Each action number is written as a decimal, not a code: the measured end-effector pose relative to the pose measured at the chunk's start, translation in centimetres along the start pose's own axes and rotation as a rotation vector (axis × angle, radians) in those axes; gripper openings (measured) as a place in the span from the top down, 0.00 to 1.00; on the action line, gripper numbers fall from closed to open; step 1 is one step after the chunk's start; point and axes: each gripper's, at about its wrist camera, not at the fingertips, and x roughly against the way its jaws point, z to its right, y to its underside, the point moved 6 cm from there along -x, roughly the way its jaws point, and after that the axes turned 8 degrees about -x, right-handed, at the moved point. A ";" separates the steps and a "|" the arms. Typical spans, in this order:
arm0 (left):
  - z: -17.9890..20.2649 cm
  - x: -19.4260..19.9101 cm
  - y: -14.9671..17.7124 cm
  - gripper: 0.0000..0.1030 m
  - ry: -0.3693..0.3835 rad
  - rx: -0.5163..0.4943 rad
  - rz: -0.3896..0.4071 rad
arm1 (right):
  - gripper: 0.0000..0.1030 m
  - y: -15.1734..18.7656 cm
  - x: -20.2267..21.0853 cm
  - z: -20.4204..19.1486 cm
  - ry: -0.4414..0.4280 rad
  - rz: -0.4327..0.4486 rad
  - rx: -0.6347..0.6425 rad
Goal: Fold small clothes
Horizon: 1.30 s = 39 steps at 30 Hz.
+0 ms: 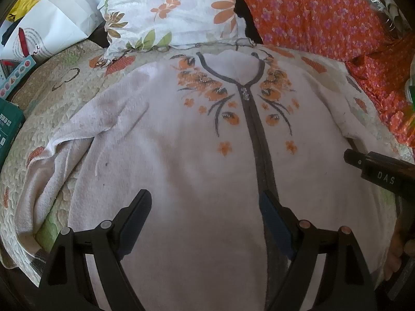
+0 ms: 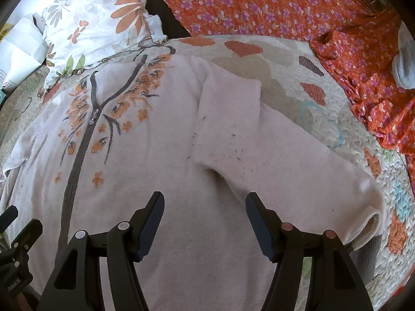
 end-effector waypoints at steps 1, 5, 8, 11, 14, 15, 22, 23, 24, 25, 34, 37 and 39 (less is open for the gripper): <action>0.0 0.0 0.0 0.18 0.001 0.001 -0.001 | 0.32 0.0 0.0 0.0 0.000 -0.001 -0.001; 0.0 -0.1 0.1 0.18 0.000 0.001 -0.006 | 0.32 0.0 -0.2 0.1 -0.001 -0.005 -0.002; 0.0 -0.1 0.1 0.18 0.000 0.001 -0.007 | 0.31 0.1 -0.2 0.1 -0.001 -0.008 -0.002; 0.0 -0.1 0.1 0.18 0.000 0.001 -0.007 | 0.31 0.1 -0.2 0.1 -0.001 -0.010 -0.001; 0.0 -0.1 0.1 0.18 0.000 0.001 -0.008 | 0.31 0.1 -0.2 0.1 0.000 -0.010 -0.002; 0.0 -0.2 0.1 0.18 -0.001 0.001 -0.008 | 0.31 0.1 -0.2 0.1 0.000 -0.009 -0.001; -0.1 -0.2 0.2 0.18 0.001 0.001 -0.009 | 0.30 0.2 -0.4 0.1 -0.001 -0.011 0.000; -0.1 -0.2 0.2 0.18 0.001 0.001 -0.009 | 0.30 0.2 -0.4 0.1 -0.001 -0.012 0.001; -0.2 -0.2 0.2 0.18 0.002 0.002 -0.009 | 0.30 0.2 -0.4 0.1 0.000 -0.012 0.001; -0.1 -0.2 0.2 0.18 0.001 0.001 -0.009 | 0.30 0.2 -0.4 0.1 0.000 -0.011 0.001; -0.4 -0.4 0.5 0.18 0.000 0.003 -0.011 | 0.29 0.4 -0.7 0.1 0.001 -0.013 0.004; -0.6 -0.5 0.7 0.18 -0.002 0.003 -0.015 | 0.29 0.5 -0.7 0.1 0.001 -0.014 0.004; -0.6 -0.5 0.7 0.18 -0.001 0.003 -0.017 | 0.28 0.4 -0.7 0.1 0.001 -0.014 0.004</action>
